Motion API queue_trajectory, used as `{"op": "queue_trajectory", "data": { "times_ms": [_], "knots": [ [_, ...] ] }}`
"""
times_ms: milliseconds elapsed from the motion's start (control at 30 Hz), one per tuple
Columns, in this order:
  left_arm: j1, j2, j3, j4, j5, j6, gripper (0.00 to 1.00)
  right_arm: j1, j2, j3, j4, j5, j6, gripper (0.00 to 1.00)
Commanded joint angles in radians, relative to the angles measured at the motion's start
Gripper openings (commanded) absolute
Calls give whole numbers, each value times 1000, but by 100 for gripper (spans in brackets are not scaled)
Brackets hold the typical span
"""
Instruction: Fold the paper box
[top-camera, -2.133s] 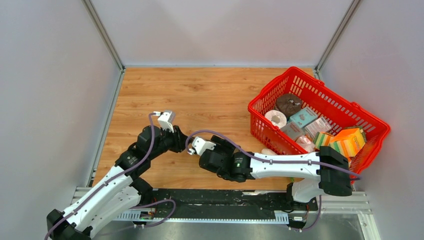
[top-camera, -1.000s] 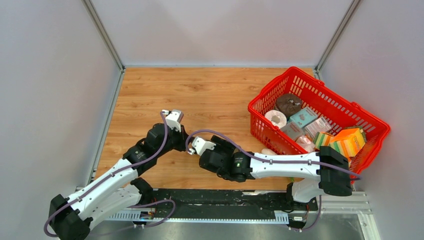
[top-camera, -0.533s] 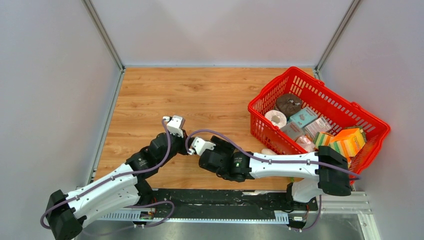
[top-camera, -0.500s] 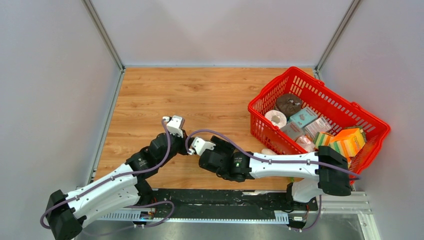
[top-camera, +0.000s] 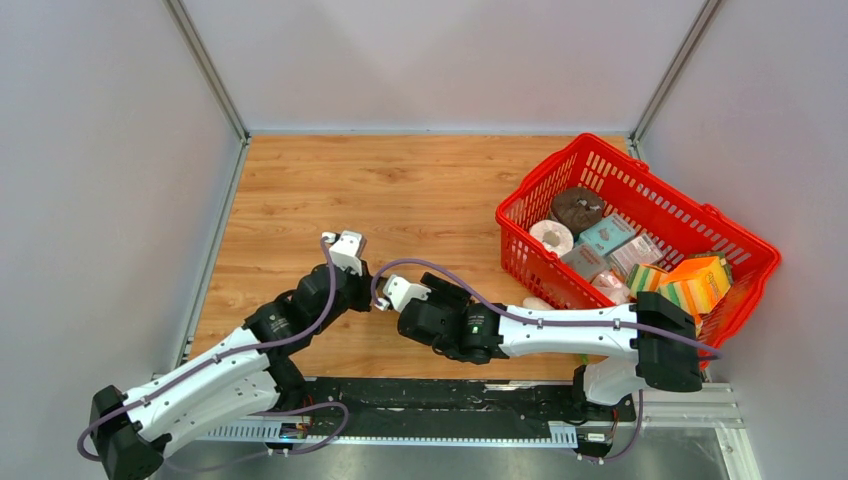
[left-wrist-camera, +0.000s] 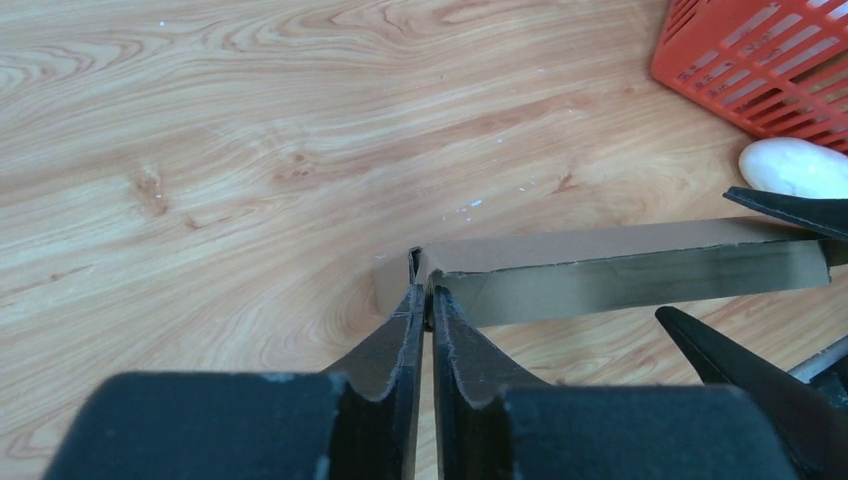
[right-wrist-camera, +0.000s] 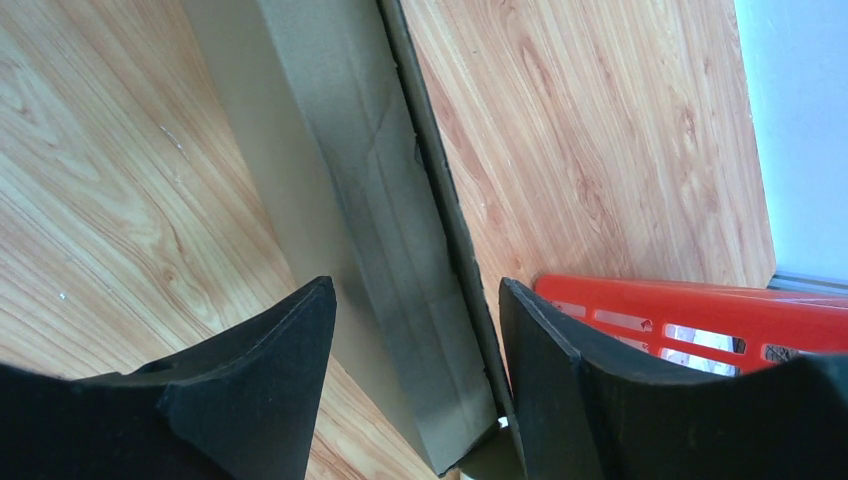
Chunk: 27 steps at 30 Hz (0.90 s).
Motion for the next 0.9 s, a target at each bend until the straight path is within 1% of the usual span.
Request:
{"op": "queue_trajectory", "data": {
  "times_ms": [0,167,233,333,433,500,567,733,800,867],
  "knots": [
    [0,25,55,-25,-3,31,17,-6,3,7,6,-2,21,65],
    [0,36,75,-23,-9,41,24,-4,1,6,9,-5,19,65],
    [0,39,81,-20,-9,45,28,-4,1,6,12,-7,16,65],
    [0,43,93,-16,-20,46,30,-6,4,6,11,-7,14,65],
    [0,62,104,-23,-17,46,27,-4,6,9,9,-5,14,65],
    [0,79,112,-36,-15,38,22,-4,1,7,9,-7,13,65],
    [0,83,109,-40,-12,34,21,-4,-3,7,11,-5,11,65],
    [0,54,100,-63,-21,25,26,-6,-2,7,9,-7,10,65],
    [0,45,95,-76,-26,18,25,-6,-2,7,12,-7,8,65],
    [0,45,93,-80,-32,14,23,-4,-2,9,14,-8,8,65]
  ]
}}
